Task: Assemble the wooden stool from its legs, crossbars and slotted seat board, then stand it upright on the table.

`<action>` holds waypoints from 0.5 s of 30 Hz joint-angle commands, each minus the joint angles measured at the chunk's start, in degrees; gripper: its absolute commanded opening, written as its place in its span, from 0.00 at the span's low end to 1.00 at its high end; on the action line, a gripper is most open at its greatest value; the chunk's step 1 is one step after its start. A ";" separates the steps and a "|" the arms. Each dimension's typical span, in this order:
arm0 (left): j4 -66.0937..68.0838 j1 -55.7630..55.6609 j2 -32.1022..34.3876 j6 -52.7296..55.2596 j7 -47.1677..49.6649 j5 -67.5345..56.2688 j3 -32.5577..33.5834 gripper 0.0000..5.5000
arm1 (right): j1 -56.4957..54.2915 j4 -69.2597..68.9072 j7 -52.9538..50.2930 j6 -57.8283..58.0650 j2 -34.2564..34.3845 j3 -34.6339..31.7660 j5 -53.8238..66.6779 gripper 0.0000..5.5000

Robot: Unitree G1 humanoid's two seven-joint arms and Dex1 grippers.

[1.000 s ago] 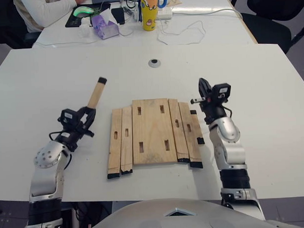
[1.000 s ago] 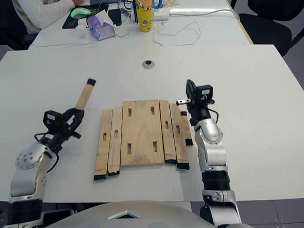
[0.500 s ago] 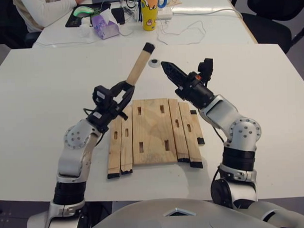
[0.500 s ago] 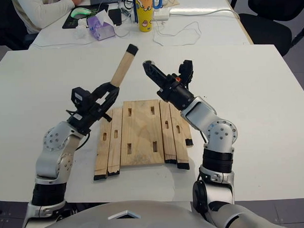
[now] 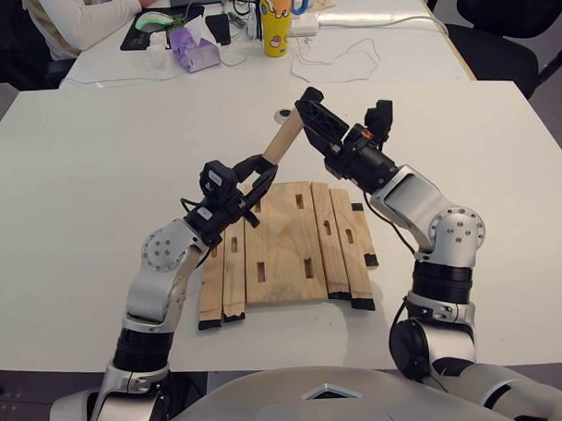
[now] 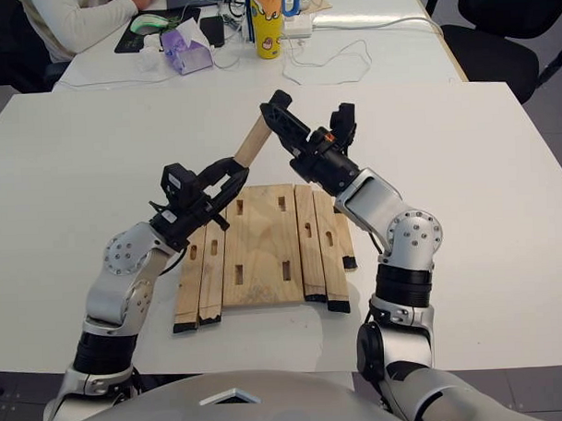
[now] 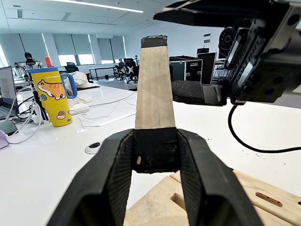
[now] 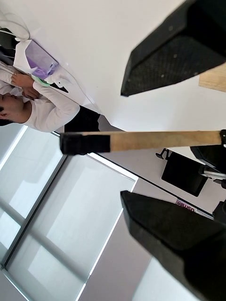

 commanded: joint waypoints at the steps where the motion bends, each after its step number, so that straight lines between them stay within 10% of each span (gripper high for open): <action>1: 1.14 -0.46 0.41 -0.18 -0.48 1.30 -0.80 0.24 | -1.84 0.72 0.26 -0.35 -0.84 0.01 0.16 0.60; 15: 3.04 -0.49 0.65 -2.31 -0.97 3.38 -1.79 0.24 | -2.95 2.28 1.84 -0.98 -2.26 0.54 -2.29 0.20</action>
